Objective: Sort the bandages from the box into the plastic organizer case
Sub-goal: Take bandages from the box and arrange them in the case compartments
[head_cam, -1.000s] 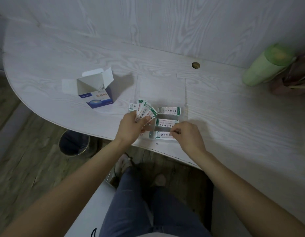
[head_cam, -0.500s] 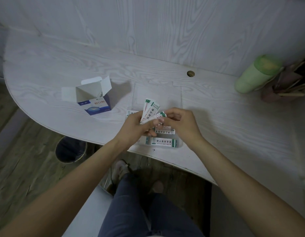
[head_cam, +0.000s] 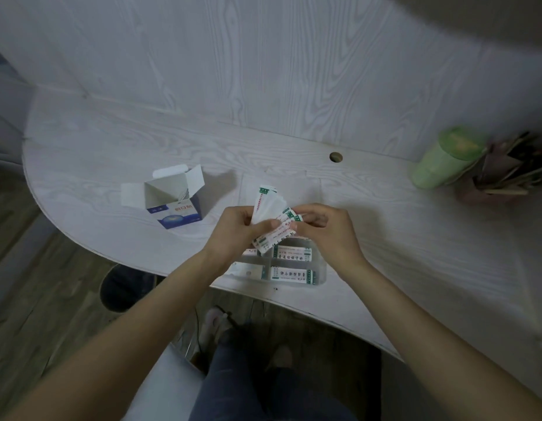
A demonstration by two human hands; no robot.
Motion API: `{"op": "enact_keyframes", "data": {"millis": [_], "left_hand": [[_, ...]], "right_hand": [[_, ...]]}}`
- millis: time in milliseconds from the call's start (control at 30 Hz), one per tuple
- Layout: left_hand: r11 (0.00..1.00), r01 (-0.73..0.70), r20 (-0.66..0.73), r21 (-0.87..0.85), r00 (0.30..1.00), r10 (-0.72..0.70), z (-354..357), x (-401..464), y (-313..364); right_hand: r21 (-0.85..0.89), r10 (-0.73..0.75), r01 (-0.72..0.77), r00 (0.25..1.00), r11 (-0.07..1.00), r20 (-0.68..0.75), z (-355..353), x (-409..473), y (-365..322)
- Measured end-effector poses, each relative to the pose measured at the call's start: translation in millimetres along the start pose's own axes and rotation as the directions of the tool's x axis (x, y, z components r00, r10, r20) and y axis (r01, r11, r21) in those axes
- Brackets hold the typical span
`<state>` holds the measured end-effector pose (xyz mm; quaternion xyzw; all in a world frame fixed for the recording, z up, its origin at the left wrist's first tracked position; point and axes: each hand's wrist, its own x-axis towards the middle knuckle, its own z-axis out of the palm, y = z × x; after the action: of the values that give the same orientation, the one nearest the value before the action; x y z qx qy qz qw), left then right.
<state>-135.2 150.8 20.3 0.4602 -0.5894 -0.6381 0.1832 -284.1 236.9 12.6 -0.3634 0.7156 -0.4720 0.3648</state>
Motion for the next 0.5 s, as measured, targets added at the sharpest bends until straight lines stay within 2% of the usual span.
{"op": "enact_keyframes", "data": {"millis": [300, 500], "left_hand": [[1.0, -0.023, 0.05, 0.012, 0.998, 0.023, -5.4, 0.6, 3.5], [0.982, -0.052, 0.032, 0.183, 0.998, 0.047, -7.2, 2.3, -0.9]], "right_hand": [[0.015, 0.079, -0.079, 0.997, 0.997, -0.007, 1.8, 8.3, -7.7], [0.079, 0.126, -0.127, 0.992, 0.989, 0.021, 0.1, 7.0, -1.7]]}}
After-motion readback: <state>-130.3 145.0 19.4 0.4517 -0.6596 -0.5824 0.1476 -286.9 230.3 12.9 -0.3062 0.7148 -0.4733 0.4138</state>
